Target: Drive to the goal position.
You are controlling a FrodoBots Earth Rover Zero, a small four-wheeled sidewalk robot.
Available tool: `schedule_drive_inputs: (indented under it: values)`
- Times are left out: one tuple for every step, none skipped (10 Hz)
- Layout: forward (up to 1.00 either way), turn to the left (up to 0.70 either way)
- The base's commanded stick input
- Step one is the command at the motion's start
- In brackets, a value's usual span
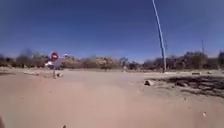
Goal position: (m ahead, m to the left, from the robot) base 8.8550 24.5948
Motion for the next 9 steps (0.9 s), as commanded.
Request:
schedule_drive_inputs:
  values:
    - [1.0, 0.13]
    - [1.0, 0.25]
    - [1.0, 0.27]
    - [1.0, 0.27]
    - [1.0, 0.27]
    - [1.0, 0.27]
    - [1.0, 0.0]
    - [1.0, 0.0]
    - [1.0, 0.0]
